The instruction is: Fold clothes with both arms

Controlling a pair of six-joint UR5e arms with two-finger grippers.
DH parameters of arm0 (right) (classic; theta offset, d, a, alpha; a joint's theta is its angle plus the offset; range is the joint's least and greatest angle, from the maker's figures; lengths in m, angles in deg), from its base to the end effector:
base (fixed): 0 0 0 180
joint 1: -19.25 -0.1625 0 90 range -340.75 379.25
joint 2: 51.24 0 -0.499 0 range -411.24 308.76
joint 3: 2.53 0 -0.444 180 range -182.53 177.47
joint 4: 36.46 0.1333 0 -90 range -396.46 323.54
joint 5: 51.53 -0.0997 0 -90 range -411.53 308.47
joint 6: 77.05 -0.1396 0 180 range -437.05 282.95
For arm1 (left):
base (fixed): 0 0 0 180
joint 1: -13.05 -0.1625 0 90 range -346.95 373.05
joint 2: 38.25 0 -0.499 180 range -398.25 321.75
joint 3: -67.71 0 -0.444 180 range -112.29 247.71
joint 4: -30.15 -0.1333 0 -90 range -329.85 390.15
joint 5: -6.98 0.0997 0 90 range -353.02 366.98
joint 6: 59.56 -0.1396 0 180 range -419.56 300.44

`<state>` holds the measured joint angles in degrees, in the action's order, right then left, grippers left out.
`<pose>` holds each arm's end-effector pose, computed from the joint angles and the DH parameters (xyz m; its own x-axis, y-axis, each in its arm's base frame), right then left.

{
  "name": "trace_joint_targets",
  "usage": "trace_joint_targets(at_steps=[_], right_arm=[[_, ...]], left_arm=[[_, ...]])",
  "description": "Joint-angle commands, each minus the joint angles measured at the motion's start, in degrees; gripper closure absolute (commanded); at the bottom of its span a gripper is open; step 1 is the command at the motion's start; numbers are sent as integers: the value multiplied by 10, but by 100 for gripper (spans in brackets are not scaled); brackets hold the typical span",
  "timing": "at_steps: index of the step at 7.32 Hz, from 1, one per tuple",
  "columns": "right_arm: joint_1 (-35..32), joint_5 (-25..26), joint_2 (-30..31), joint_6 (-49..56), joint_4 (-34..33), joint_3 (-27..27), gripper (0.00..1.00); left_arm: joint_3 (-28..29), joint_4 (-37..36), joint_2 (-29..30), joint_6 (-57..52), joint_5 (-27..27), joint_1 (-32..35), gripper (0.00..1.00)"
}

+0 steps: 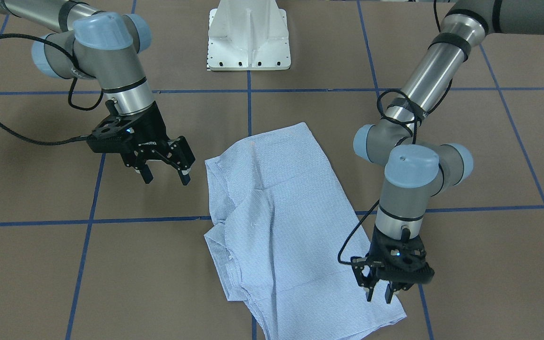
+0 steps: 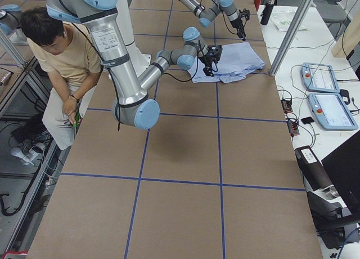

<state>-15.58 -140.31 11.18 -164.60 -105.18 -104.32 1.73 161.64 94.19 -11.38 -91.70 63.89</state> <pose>-0.5335 -0.5372 0.3047 0.4270 0.2451 0.8704 -0.5685 0.8213 0.0477 0.4986 -0.7899 0.3734 0.6921 0.1940 -0.6953 0.2987 0.7999 0.5205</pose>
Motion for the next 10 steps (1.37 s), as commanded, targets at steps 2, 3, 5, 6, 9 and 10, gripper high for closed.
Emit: trace_joint_targets(at_steps=[2,3,5,6,9,10], right_arm=[[85,51,-37,-123,-95,15,6],[106,68,-41,-148,-115,28,7],[130,112,-49,-190,-111,61,25],[130,112,-56,-195,-109,75,33],[137,113,-56,-196,-109,91,42],[137,113,-56,-196,-109,95,43]], left_arm=[[-186,-39,-104,9,-41,-2,0],[-187,-38,-104,32,-41,-6,0],[-185,-38,-106,37,-40,-15,0],[-183,-38,-106,38,-40,-15,0],[-181,-38,-106,37,-40,-17,0],[-180,-38,-106,37,-40,-16,0]])
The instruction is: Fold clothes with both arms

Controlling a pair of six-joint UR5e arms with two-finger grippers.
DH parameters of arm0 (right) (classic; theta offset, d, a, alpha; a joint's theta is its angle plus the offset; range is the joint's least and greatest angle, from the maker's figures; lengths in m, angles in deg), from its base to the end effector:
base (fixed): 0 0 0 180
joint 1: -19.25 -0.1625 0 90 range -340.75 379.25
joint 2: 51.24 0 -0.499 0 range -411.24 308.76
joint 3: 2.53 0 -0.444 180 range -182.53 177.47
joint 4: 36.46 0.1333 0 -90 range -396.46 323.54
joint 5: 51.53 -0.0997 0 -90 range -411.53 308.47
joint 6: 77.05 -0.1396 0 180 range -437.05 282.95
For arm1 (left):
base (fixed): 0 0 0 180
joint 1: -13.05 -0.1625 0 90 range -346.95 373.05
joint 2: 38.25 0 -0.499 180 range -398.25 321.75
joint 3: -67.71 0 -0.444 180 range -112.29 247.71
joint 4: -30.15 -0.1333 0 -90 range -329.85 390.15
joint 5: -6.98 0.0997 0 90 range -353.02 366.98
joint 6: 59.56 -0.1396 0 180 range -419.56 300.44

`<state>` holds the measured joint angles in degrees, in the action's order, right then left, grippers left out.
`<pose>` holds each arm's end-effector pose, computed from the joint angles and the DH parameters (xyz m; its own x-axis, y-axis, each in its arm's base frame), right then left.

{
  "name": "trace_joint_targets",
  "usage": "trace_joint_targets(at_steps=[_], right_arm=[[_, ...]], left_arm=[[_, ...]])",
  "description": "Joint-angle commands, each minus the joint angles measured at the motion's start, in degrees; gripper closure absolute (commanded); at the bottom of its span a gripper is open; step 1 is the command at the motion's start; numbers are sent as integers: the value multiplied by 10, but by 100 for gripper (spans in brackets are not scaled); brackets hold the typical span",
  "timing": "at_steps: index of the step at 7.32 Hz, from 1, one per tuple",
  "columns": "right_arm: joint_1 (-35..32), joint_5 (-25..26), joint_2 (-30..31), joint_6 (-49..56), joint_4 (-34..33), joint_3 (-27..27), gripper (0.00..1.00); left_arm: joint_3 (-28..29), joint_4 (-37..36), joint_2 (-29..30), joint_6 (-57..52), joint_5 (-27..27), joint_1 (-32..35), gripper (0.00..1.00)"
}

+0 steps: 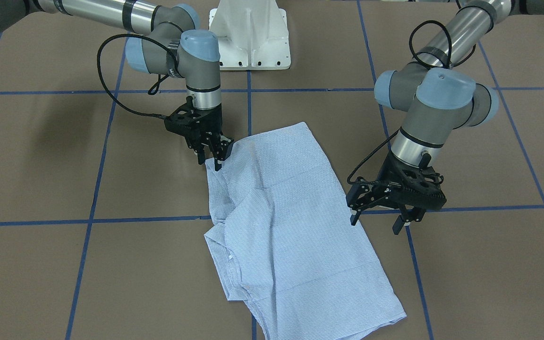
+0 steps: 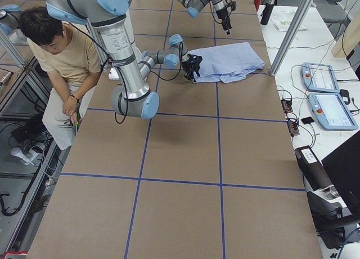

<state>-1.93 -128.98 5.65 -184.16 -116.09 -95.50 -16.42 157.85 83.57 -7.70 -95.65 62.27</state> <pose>-0.6858 -0.4412 0.3406 0.4671 0.4890 0.7367 -0.6664 0.7423 -0.0701 0.4634 -0.6946 0.3633 0.6053 0.2209 -0.7647 0.3015 0.8255 0.4771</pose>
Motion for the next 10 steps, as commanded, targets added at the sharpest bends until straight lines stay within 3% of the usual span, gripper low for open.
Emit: trace_joint_targets(at_steps=[1,2,3,4,6,7,9,10], right_arm=[[2,0,0,1,0,8,43],[2,0,-1,1,0,8,43],[2,0,-3,-5,0,8,60],[5,11,-5,-26,0,8,100],[7,13,-8,-21,-3,2,100],[3,9,4,-9,-6,-30,100],[7,11,94,4,-9,-159,100],[44,33,129,-7,-19,-199,100]], left_arm=[[1,0,0,0,0,-1,0],[1,0,0,0,1,-1,0],[1,0,0,0,0,-1,0],[1,0,0,0,0,-1,0],[1,0,0,0,0,-2,0],[1,0,0,0,0,-2,0],[0,0,1,2,0,-8,0],[-2,1,1,4,1,-10,0]])
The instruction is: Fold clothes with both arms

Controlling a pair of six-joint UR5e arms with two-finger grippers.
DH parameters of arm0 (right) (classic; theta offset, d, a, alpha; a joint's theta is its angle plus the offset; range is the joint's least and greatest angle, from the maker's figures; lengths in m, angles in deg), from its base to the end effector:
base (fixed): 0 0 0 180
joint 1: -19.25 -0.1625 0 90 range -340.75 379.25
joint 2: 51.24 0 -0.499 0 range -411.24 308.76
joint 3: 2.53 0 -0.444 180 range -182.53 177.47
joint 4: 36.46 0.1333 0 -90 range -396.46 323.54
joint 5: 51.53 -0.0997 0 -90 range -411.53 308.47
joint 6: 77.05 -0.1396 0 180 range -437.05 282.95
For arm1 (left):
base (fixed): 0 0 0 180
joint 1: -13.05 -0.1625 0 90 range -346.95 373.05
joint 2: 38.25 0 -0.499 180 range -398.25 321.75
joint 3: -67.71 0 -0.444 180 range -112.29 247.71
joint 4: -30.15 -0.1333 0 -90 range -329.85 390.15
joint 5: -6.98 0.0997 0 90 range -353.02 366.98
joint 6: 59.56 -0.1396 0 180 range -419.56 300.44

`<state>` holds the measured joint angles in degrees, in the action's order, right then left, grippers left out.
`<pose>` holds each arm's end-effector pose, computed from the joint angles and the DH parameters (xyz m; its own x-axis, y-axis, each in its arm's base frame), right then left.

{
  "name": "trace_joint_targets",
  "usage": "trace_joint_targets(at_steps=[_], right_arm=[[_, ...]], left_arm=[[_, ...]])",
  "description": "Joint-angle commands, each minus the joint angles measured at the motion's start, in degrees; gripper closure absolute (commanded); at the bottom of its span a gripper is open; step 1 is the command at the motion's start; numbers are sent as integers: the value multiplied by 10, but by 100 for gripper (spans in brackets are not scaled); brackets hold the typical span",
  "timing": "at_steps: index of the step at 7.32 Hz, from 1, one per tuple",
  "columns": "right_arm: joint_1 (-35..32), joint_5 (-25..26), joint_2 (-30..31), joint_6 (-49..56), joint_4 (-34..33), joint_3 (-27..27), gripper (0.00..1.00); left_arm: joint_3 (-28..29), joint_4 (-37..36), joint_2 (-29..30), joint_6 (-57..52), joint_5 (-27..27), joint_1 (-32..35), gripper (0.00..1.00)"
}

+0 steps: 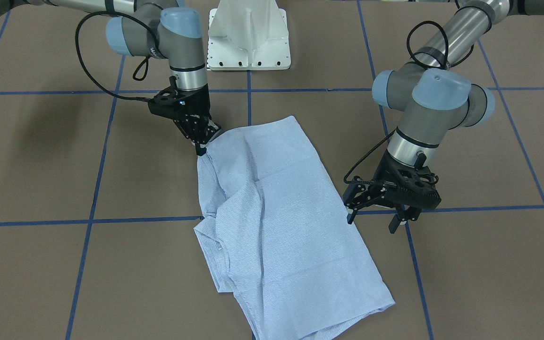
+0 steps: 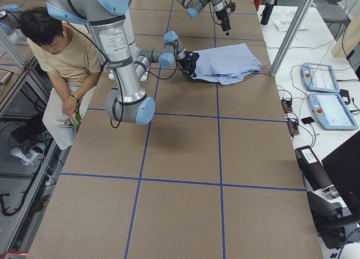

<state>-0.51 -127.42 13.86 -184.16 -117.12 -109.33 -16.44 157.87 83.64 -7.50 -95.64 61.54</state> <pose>-0.6112 -0.3974 0.3274 0.4166 0.4528 0.7883 -0.6580 0.7485 -0.0823 0.4723 -0.6888 0.3621 0.6005 0.2268 -0.7668 0.2937 0.8294 0.4753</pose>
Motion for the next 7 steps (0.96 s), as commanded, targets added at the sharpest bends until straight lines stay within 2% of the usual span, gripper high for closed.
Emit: trace_joint_targets(at_steps=[1,2,4,5,7], right_arm=[[74,62,49,-34,-11,-74,100],[106,90,49,-52,-11,-74,100],[112,98,51,-53,-11,-75,100],[111,98,50,-53,-11,-75,100],[108,99,48,-53,-11,-76,100]], left_arm=[[-4,1,0,11,1,-4,0],[-5,1,0,11,0,-8,0],[-33,1,0,38,0,-33,0],[-90,1,-47,71,0,-59,0],[-260,2,-181,172,10,-131,0]])
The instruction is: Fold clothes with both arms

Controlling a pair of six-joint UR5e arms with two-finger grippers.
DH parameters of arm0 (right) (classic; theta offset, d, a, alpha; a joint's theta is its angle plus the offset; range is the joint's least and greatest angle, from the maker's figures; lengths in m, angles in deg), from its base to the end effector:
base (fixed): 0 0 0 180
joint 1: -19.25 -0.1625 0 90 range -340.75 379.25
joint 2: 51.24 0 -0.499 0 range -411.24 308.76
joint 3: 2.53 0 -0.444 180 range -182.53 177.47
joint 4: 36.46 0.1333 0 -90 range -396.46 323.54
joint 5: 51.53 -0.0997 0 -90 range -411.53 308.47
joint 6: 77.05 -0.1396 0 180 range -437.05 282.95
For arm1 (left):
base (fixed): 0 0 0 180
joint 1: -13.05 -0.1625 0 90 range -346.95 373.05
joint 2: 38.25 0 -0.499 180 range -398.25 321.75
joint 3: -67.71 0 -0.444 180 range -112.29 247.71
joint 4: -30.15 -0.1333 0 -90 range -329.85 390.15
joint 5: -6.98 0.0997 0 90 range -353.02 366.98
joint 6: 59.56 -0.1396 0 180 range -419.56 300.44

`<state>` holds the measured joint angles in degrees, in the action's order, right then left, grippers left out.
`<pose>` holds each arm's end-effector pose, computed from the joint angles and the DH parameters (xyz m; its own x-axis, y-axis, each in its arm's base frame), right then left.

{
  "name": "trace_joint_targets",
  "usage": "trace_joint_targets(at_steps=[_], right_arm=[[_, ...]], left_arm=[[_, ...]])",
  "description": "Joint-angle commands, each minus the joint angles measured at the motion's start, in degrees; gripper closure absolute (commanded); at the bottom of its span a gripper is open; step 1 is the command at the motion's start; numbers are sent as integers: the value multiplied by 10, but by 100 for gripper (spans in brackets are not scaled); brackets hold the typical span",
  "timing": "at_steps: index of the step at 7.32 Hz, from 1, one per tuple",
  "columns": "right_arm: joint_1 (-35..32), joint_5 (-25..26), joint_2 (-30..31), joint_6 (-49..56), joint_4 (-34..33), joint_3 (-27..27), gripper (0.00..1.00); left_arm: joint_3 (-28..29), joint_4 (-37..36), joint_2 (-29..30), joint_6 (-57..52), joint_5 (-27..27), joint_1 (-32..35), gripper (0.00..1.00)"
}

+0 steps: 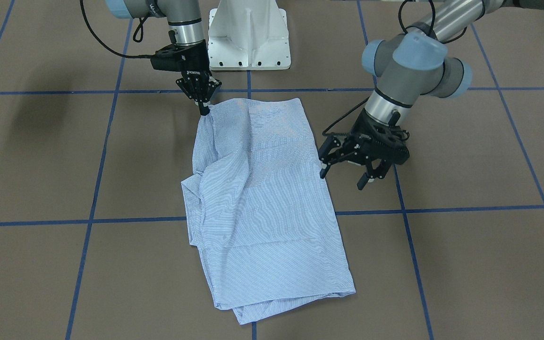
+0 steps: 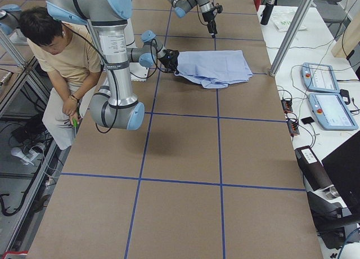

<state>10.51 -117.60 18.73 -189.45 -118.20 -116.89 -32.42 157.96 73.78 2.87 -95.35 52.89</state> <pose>-0.6137 -0.2865 0.3189 0.3800 0.4108 0.8287 -0.6516 0.7548 -0.0754 0.4906 -0.5441 0.3418 0.4515 0.2122 -0.8667 0.2965 0.8804 0.3700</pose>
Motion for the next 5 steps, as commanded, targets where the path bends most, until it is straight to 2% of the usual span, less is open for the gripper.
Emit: trace_joint_targets(at_steps=[1,2,3,4,5], right_arm=[[-8,1,-4,1,0,-2,100],[-14,1,-5,1,0,-2,100],[-20,1,-5,1,0,-8,100],[-24,1,-4,2,0,-13,100],[-27,1,-5,2,0,-14,100]], left_arm=[[-143,1,-117,160,68,-95,0],[-148,0,-131,259,139,-159,0],[-148,-1,-141,333,183,-200,2],[-145,-1,-142,417,214,-235,29],[-141,-1,-141,447,240,-261,46]])
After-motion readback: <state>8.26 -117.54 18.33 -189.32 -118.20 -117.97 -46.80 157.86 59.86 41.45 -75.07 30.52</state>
